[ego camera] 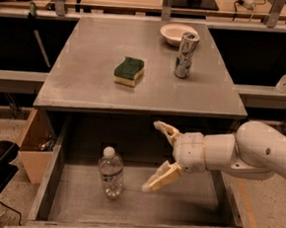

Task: Pick water bottle from top drawer and place on counter

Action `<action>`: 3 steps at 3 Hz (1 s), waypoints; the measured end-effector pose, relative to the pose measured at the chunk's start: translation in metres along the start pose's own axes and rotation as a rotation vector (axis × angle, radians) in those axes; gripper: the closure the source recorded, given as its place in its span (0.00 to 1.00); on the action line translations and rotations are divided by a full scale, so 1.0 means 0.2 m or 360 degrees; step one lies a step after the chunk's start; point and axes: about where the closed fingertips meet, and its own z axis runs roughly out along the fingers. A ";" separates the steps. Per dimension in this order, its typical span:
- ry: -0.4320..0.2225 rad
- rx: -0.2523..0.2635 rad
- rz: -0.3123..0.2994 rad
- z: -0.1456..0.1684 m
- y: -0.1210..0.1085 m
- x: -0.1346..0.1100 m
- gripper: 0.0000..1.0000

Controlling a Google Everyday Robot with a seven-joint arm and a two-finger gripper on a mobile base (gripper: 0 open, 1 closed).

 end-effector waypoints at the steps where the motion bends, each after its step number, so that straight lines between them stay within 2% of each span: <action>1: -0.0058 -0.0075 0.0011 0.18 0.04 0.04 0.00; 3: -0.0105 -0.0193 -0.0001 0.43 0.10 0.08 0.00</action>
Offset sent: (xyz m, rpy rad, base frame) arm -0.0056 0.0799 -0.0560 0.0268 0.0305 0.1121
